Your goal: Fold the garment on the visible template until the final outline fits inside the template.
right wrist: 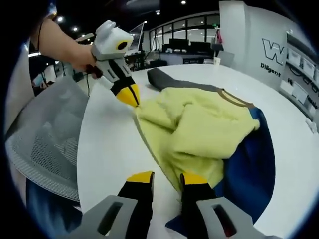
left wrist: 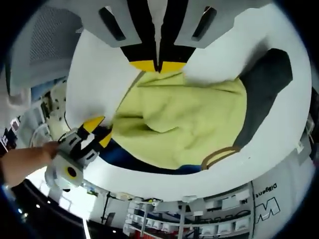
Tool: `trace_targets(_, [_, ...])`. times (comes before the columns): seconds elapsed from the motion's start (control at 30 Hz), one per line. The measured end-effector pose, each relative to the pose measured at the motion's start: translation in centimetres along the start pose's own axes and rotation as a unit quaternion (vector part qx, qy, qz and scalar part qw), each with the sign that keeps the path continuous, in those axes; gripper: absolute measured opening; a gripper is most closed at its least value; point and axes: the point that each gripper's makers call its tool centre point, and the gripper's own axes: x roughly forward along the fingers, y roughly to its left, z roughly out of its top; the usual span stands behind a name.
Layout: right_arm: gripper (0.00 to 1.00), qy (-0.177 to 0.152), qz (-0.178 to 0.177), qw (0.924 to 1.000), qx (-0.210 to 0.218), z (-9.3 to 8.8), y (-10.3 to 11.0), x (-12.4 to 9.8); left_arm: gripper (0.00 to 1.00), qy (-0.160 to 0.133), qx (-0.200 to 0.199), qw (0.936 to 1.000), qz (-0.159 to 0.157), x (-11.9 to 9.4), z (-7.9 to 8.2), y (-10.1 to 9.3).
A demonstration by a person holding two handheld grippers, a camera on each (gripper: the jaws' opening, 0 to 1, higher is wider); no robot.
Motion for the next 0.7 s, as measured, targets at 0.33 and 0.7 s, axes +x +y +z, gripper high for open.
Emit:
trace_targets(0.33, [0.20, 0.006, -0.026, 0.9995, 0.018, -1.9, -1.5, -1.8, 0.00, 0.006, -0.030, 0.9995, 0.006, -2.6, -3.3, -1.0])
trace_targets(0.7, [0.23, 0.025, -0.053, 0.9977, 0.034, -4.0, -3.2, -3.1, 0.00, 0.012, -0.040, 0.9990, 0.018, -4.1, -5.4, -1.8])
